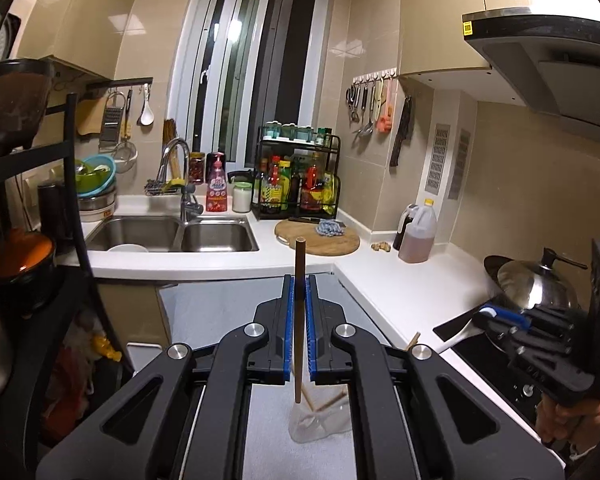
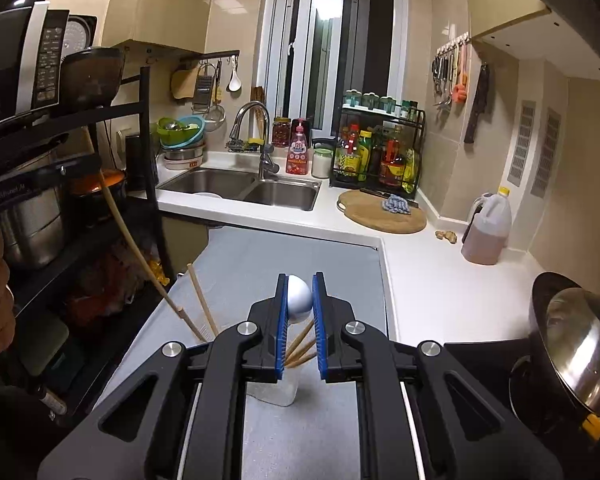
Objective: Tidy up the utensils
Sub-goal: 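Lift the chopstick over the container with the left tool while the right tool carries the spoon, then open the left tool to drop the chopstick in while the right tool releases the spoon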
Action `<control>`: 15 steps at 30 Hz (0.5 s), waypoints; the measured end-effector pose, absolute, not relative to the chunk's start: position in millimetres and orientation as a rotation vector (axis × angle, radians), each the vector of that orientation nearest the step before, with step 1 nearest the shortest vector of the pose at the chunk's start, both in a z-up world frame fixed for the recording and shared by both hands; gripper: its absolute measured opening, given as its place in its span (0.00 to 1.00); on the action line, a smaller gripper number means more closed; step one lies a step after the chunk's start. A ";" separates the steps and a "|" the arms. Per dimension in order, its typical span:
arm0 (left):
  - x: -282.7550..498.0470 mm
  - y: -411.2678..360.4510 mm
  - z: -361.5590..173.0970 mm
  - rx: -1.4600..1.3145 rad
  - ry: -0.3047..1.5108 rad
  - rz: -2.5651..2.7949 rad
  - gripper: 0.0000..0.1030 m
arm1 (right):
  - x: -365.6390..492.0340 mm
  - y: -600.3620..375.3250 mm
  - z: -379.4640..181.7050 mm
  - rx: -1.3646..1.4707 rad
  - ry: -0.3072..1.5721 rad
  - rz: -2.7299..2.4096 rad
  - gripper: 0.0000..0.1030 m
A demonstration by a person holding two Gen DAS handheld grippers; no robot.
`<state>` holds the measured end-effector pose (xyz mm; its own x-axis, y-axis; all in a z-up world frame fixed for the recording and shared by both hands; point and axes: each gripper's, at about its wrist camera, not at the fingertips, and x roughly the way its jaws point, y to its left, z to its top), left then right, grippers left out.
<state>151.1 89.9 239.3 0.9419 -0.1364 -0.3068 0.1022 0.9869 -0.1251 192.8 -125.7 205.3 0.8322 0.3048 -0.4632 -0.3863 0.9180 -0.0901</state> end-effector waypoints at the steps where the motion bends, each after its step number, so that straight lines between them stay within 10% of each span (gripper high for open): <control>1: 154.8 87.9 239.4 -0.106 0.318 -0.131 0.05 | 196.8 -123.2 202.5 -0.185 0.466 0.372 0.12; 15: 204.8 64.3 174.5 -0.062 0.468 -0.179 0.05 | 240.9 -105.3 147.6 -0.192 0.570 0.398 0.12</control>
